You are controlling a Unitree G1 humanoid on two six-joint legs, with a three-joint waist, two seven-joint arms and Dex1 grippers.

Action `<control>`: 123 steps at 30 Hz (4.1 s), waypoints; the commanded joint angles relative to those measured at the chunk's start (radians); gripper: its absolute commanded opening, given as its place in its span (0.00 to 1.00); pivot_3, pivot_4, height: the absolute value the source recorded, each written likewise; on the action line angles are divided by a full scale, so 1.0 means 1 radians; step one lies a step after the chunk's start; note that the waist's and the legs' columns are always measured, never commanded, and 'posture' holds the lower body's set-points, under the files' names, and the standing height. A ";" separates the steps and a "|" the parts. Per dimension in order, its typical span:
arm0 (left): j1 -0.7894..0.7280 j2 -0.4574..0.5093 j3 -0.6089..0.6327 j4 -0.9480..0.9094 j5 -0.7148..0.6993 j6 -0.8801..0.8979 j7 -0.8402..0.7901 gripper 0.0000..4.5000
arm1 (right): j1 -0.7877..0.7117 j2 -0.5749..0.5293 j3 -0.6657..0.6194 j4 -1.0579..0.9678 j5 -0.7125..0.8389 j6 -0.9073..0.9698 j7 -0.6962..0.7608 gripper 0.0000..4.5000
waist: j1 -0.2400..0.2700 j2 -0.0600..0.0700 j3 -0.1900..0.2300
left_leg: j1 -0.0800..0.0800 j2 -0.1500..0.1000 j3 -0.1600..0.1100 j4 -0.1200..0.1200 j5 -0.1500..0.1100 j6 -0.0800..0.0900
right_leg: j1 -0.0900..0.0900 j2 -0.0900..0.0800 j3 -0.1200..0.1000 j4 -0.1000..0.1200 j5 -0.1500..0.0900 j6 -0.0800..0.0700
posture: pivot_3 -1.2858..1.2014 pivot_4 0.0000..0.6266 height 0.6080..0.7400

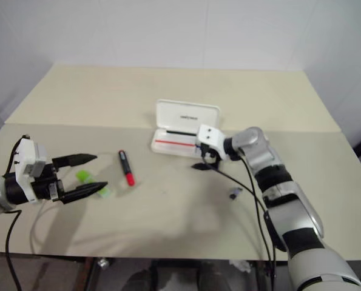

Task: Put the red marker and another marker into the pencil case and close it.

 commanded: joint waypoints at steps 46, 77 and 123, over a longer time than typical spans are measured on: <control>0.107 -0.004 0.133 -0.141 -0.069 0.030 0.079 1.00 | -0.094 0.024 0.021 0.059 -0.086 0.016 0.070 0.23 | -0.005 0.000 0.000 | 0.001 0.000 0.000 0.000 0.000 0.000 | 0.000 0.000 0.000 0.000 0.000 0.000 | 0.52 0.24 1.00; -0.052 0.004 -0.024 0.015 -0.038 -0.016 0.006 1.00 | 0.460 -0.272 0.041 -1.148 0.063 0.511 0.130 0.01 | 0.009 0.000 0.000 | 0.000 0.000 -0.001 -0.001 0.000 -0.001 | 0.000 0.000 0.000 -0.001 -0.001 -0.001 | 0.52 0.24 1.00; -0.065 -0.010 -0.053 0.052 -0.007 -0.040 0.003 1.00 | 0.496 -0.384 -0.036 -1.116 0.204 0.414 0.115 0.99 | 0.014 -0.001 0.000 | 0.000 0.000 -0.001 -0.001 0.000 0.000 | 0.001 0.000 -0.001 -0.002 -0.001 -0.001 | 0.52 0.24 1.00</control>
